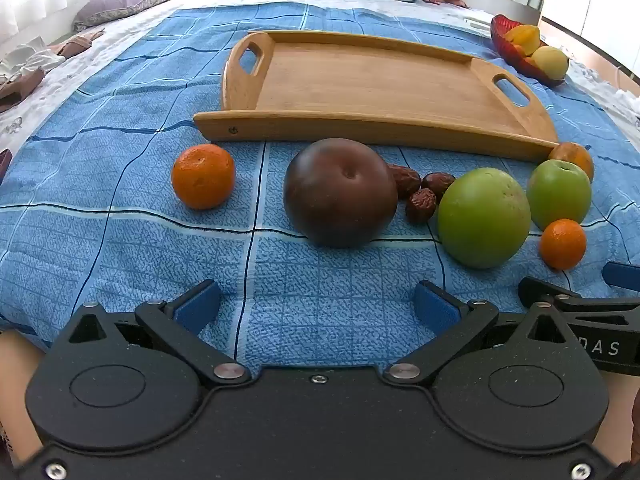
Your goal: Organize fruits
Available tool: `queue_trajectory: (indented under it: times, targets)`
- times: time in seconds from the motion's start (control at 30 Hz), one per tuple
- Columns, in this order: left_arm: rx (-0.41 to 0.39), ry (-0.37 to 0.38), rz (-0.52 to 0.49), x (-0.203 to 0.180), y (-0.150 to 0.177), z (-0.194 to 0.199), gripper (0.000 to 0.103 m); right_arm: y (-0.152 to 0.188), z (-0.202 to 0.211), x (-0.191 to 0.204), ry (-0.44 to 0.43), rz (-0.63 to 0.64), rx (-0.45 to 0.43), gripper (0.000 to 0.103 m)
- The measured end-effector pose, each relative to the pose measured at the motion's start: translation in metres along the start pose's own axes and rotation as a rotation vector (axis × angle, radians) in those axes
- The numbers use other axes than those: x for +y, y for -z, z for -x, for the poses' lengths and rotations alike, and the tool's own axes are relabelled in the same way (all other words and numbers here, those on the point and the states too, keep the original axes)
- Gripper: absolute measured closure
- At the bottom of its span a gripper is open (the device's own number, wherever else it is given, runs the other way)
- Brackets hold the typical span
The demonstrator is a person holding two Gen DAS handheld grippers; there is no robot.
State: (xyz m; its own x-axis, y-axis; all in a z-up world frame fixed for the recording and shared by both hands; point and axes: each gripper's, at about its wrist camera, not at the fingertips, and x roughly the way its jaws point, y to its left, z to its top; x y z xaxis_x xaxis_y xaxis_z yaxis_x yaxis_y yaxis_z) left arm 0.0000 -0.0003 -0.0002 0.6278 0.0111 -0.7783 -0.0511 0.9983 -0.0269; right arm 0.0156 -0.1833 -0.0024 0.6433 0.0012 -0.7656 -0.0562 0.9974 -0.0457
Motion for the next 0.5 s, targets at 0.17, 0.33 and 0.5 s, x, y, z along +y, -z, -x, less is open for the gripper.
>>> queue_trajectory:
  times: [0.17,0.33,0.5]
  targets:
    - [-0.002,0.002,0.001,0.0000,-0.0001,0.0000,0.000,-0.0001,0.0001,-0.0003,-0.001,0.000,0.000,0.000]
    - [-0.003,0.002,0.001,0.0001,0.0000,0.0001,0.000,-0.0002,0.0001,-0.0005,-0.001,-0.001,0.001,0.000]
    - [0.002,0.005,0.002,0.0005,-0.0001,0.0003,0.000,0.0003,0.0003,-0.0006,-0.001,-0.001,0.000,0.000]
